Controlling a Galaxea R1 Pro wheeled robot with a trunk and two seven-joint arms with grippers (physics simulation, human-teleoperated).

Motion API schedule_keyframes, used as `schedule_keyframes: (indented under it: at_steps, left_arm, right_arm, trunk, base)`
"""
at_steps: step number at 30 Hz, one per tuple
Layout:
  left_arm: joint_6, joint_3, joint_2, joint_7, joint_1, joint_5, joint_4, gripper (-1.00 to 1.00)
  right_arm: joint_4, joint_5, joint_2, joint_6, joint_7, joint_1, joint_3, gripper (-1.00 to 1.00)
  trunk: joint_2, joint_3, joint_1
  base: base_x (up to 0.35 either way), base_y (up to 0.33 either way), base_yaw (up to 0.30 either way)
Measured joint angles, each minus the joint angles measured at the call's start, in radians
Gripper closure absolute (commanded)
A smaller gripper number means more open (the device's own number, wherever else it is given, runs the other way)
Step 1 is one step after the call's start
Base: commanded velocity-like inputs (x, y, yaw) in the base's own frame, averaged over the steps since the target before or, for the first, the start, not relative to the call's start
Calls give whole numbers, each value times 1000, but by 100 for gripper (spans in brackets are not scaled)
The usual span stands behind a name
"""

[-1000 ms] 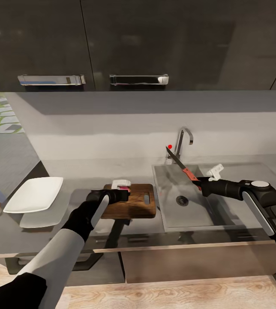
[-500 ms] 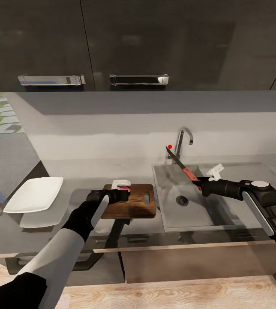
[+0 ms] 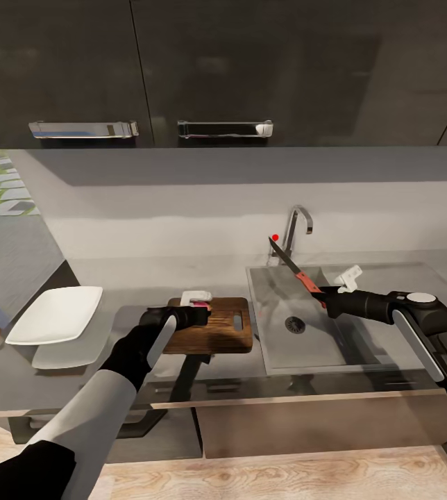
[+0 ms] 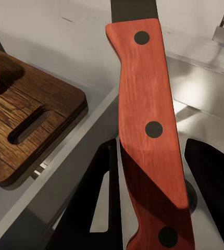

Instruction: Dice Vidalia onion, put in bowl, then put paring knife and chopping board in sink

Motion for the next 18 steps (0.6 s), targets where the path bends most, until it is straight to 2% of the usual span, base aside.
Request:
schedule_keyframes:
  at_steps: [7,8,9,18]
  left_arm:
    - [-13,0,0,0,0,0,5,100]
    - [-14,0,0,0,0,0,5,-100]
    - [-16,0,1,0,0,-14,16,-100]
    - [-18,0,1,0,0,-16,15,-100]
  right_arm:
    - [0,0,0,0,0,0,0,100]
    - [0,0,0,0,0,0,0,100]
    - [0,0,0,0,0,0,0,100]
    - [0,0,0,0,0,0,1,100]
  trunk:
    - [0,0,0]
    - [0,0,0]
    - [0,0,0]
    - [0,0,0]
  base:
    - [0,0,0]
    - [0,0,0]
    - [0,0,0]
    - [0,0,0]
